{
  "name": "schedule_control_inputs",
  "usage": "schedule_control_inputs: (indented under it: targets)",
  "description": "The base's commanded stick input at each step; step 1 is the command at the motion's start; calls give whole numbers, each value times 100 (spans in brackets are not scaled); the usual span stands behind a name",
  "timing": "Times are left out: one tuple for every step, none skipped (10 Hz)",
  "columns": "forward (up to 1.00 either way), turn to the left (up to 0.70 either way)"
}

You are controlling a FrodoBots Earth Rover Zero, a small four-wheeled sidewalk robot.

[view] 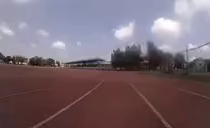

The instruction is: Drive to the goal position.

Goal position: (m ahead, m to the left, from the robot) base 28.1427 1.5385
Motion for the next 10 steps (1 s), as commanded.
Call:
schedule_control_inputs:
  targets:
    - [70, 0]
    - [70, 0]
    - [70, 0]
    - [70, 0]
    - [70, 0]
    - [70, 0]
    - [70, 0]
    - [70, -2]
    - [70, -27]
    - [70, -20]
